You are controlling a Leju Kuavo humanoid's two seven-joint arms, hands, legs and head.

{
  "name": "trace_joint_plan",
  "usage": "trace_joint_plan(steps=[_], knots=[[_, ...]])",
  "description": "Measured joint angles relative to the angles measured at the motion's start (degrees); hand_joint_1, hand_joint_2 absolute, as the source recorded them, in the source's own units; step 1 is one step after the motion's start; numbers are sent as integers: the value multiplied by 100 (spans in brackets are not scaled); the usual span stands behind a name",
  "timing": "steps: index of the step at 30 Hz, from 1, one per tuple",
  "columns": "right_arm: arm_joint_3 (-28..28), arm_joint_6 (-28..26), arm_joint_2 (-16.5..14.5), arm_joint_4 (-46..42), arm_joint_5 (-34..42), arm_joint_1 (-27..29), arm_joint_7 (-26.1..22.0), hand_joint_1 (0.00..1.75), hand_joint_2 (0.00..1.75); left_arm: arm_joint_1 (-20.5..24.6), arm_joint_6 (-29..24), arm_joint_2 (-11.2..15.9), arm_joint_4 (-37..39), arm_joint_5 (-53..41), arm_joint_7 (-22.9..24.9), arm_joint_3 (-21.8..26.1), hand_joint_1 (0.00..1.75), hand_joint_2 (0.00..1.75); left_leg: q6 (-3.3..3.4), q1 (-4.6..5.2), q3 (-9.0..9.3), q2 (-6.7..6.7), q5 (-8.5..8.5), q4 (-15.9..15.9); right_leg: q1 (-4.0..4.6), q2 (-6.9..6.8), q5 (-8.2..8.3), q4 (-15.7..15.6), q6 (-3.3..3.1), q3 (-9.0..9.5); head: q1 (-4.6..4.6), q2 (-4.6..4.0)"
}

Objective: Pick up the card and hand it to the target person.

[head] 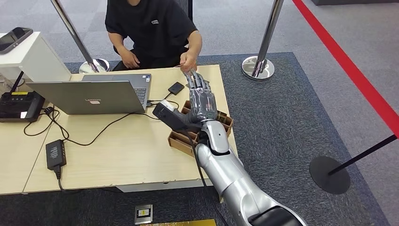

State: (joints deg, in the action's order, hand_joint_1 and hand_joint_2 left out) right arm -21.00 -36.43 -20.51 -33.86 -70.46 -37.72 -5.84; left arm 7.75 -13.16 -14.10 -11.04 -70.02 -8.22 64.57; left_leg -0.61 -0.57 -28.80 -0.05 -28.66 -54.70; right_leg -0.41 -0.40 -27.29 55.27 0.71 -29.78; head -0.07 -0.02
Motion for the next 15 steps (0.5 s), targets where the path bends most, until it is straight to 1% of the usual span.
trace_joint_plan(steps=[6,11,15], knots=[[15,-291,38,-183,-84,161,45,0,0,-9,-23,-2,1,27,-9,3,0,0,0,0,0,0,0,0,0,0,0,-1,0,-2,0,0],[185,-343,200,-904,-272,621,-6,0,0,-41,-54,-11,2,78,-29,7,0,0,2,1,-2,0,-2,0,0,0,0,-3,0,-4,0,0],[601,-351,293,-1602,-421,1067,-249,0,0,-88,-68,-20,2,106,-48,9,0,0,2,1,-4,-1,-3,-1,0,0,-1,-4,1,-5,0,0]])
